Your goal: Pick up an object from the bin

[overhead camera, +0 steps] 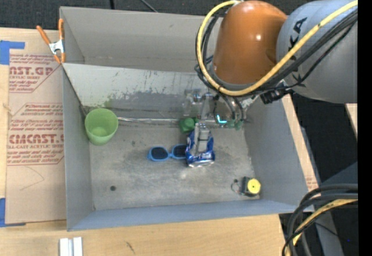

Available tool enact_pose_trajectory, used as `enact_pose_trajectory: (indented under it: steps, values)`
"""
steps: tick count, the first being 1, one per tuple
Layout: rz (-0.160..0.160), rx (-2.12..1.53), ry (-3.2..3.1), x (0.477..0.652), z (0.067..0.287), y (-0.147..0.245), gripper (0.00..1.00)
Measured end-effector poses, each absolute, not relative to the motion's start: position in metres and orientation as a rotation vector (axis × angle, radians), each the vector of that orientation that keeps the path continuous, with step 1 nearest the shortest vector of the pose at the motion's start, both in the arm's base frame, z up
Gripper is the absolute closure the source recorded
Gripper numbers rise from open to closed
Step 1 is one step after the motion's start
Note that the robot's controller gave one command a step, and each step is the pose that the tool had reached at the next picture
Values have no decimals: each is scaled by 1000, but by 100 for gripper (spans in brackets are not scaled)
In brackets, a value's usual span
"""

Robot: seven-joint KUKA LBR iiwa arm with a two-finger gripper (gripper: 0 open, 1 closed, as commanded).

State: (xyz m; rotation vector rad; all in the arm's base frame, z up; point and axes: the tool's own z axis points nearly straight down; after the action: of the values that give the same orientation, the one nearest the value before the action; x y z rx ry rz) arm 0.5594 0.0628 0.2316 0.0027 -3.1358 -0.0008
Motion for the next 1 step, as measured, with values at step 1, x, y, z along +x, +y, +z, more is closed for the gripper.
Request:
enact_pose_trajectory:
  steps: [1]
  values:
    - [-2, 29, -3136, 581, 104, 77, 0]
